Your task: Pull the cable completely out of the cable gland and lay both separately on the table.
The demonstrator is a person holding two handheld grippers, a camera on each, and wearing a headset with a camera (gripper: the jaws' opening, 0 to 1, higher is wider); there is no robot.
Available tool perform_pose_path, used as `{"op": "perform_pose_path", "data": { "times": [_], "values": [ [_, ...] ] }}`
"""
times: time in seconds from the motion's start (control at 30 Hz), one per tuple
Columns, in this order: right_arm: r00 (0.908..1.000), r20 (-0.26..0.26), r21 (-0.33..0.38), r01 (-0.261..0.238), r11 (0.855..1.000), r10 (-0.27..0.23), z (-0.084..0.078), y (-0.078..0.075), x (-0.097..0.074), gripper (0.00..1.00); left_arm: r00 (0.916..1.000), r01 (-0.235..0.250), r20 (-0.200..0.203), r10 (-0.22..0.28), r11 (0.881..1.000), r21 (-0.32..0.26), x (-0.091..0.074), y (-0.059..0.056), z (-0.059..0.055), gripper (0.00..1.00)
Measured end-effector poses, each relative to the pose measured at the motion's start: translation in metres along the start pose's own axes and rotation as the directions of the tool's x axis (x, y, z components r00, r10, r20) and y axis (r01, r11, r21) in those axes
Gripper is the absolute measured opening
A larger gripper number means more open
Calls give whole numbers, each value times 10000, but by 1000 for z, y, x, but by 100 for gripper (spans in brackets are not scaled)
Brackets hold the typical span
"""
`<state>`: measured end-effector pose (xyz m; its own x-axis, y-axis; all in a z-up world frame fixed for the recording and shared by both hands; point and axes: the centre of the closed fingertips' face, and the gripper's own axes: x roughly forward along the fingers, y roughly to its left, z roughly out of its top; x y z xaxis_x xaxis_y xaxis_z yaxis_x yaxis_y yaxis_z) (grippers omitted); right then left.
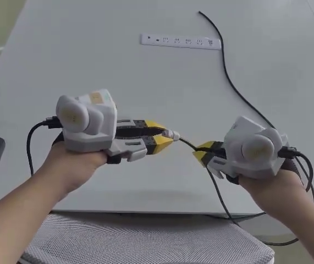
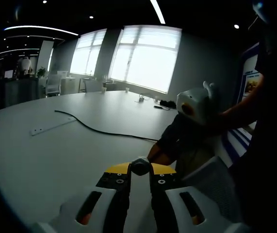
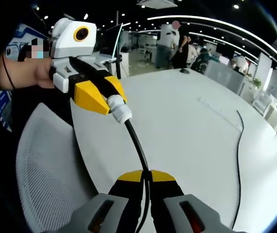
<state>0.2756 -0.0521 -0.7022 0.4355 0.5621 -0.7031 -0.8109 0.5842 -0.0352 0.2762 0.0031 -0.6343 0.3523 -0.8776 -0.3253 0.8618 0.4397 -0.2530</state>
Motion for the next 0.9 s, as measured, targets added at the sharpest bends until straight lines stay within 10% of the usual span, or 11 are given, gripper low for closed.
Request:
{"op": "perform_pose_path", "data": {
  "times": [0.9],
  "values": [
    [9992,-253,-271,316,9991,-322,-15,-12,-4,0,10000,-48,-35,48,10000,-78,0,-2,-3,15]
  ]
}}
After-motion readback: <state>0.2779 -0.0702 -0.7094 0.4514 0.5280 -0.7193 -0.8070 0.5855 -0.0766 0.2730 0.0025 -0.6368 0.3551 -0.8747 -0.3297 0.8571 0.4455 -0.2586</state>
